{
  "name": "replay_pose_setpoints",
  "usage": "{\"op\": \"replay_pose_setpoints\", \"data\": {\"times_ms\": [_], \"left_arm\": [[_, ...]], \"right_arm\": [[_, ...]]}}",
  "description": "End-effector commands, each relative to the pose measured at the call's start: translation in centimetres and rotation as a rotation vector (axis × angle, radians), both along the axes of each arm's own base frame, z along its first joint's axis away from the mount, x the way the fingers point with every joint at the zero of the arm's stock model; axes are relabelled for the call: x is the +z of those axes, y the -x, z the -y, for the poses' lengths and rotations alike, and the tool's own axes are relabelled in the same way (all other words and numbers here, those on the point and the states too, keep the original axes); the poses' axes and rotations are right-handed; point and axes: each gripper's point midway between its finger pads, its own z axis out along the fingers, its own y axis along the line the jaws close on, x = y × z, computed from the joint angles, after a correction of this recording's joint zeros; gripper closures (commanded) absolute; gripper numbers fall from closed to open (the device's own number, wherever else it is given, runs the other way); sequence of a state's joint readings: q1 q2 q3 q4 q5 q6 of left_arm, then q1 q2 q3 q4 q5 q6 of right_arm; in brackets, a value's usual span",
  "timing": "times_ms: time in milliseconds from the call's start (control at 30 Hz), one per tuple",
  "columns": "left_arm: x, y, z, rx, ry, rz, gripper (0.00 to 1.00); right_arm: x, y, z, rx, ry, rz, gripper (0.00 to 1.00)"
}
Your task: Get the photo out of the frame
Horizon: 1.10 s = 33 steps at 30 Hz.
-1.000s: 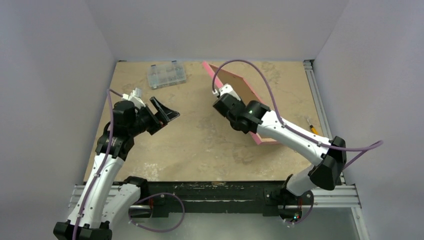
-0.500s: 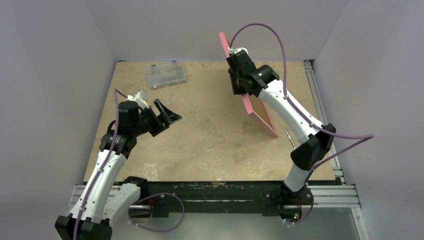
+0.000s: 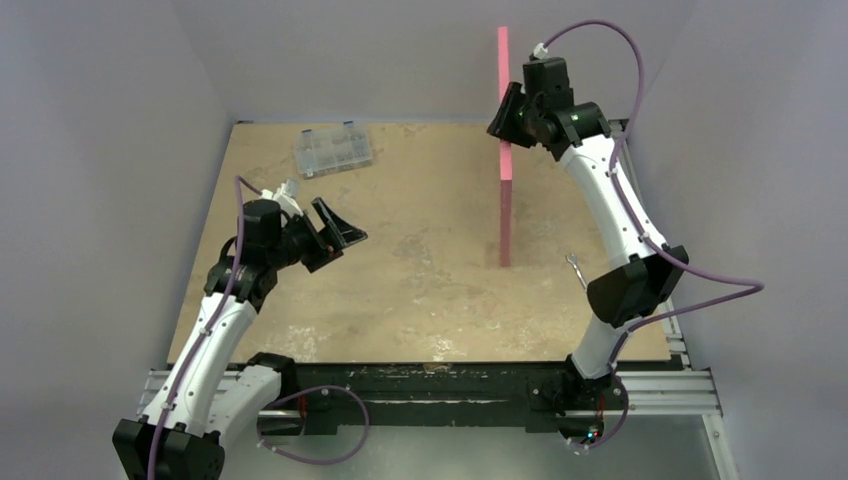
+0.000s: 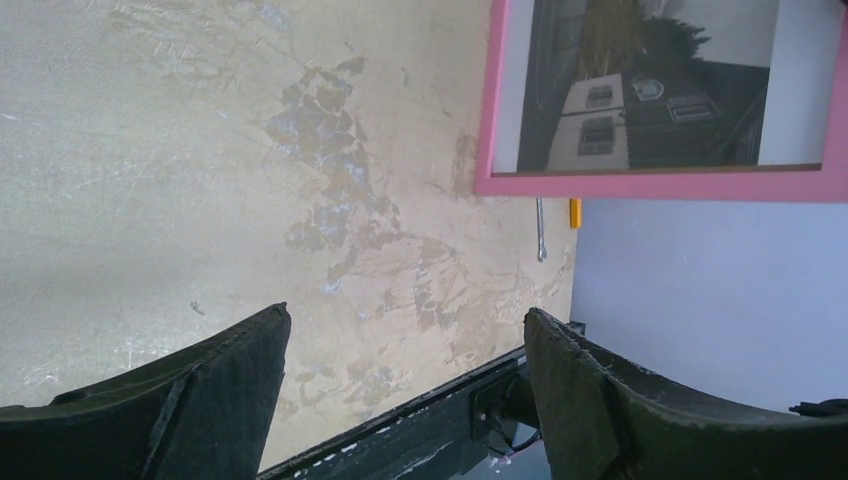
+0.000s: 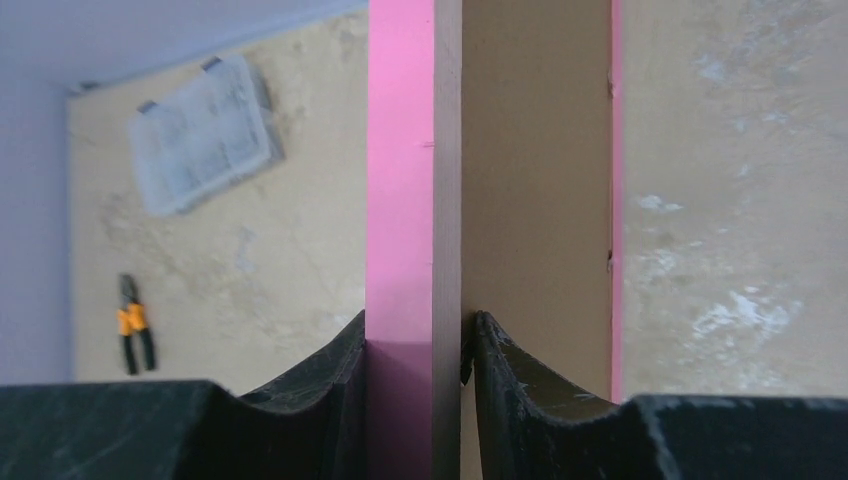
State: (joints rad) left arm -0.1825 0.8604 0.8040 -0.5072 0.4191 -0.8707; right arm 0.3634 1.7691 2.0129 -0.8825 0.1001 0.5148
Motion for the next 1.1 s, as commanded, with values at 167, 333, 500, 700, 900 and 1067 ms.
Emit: {"op": "replay_pose_setpoints", "data": {"times_ms": [167, 333, 500, 700, 900, 1067], "left_arm": [[0.9, -0.2, 0.3, -0.024, 0.017, 0.058, 0.16], [0.4, 0.1, 0.3, -0.029, 0.016, 0.046, 0.16], [-0.2, 0.2, 0.5, -0.038, 0.024, 0.034, 0.16], [-0.3, -0.2, 1.0, -0.051, 0.046, 0.031, 0.16], [-0.2, -0.3, 2.0, -0.088, 0.064, 0.028, 0.17], [-0.4, 0.5, 2.6, -0.133, 0.055, 0.018, 0.17]], "right_arm": [[6.2, -1.5, -5.8, 0.114, -0.504, 0.062, 1.00], [3.0, -0.7, -1.8, 0.052, -0.485, 0.044, 1.00], [-2.4, 0.7, 3.4, 0.031, -0.494, 0.004, 1.00], [-8.8, 2.2, 11.4, -0.008, -0.464, -0.055, 1.00], [-12.9, 2.2, 16.3, 0.006, -0.325, -0.086, 1.00], [-12.6, 0.6, 18.3, 0.078, -0.271, -0.091, 1.00]]}}
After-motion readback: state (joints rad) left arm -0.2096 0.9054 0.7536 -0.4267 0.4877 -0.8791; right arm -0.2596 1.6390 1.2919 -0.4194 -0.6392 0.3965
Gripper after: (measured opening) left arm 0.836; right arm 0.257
